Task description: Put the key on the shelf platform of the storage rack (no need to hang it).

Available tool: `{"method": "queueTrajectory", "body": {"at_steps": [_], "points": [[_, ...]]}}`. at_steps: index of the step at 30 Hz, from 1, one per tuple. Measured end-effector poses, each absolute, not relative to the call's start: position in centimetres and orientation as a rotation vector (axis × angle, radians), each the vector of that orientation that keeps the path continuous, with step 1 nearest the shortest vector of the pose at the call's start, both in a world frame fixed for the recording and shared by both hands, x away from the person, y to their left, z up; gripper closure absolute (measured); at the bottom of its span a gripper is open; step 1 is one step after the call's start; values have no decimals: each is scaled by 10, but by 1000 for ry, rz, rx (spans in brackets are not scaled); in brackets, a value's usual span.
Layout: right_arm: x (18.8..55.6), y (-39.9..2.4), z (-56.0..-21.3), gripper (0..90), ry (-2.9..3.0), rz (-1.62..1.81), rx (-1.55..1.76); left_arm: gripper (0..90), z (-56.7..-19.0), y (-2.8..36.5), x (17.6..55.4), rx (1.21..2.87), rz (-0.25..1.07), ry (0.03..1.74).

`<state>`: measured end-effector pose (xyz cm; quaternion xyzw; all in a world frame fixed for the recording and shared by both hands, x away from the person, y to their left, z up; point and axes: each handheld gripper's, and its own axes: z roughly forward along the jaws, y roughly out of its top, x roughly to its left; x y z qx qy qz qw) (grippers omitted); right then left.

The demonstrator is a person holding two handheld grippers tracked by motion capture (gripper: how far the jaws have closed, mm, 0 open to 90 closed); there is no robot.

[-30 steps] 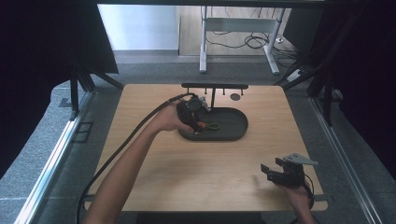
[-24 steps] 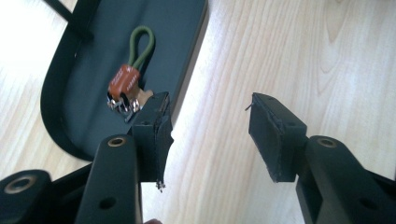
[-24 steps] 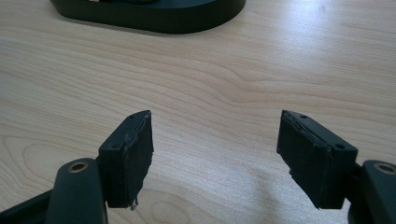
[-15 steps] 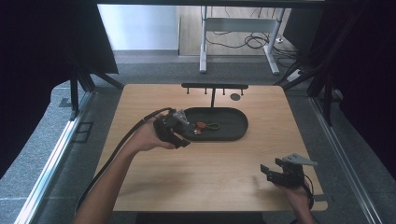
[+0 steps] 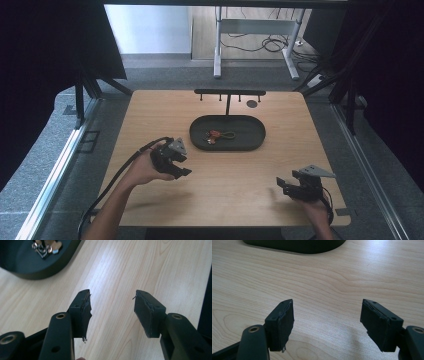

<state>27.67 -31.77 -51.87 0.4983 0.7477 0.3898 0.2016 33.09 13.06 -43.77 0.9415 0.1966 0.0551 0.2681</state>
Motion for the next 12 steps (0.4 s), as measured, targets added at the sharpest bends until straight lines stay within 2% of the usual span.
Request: {"method": "queueTrajectory", "body": {"at_steps": [12], "points": [[277, -317, -519, 273, 2088, 1088, 1395, 446, -445, 131, 325, 2528, 160, 545]]}}
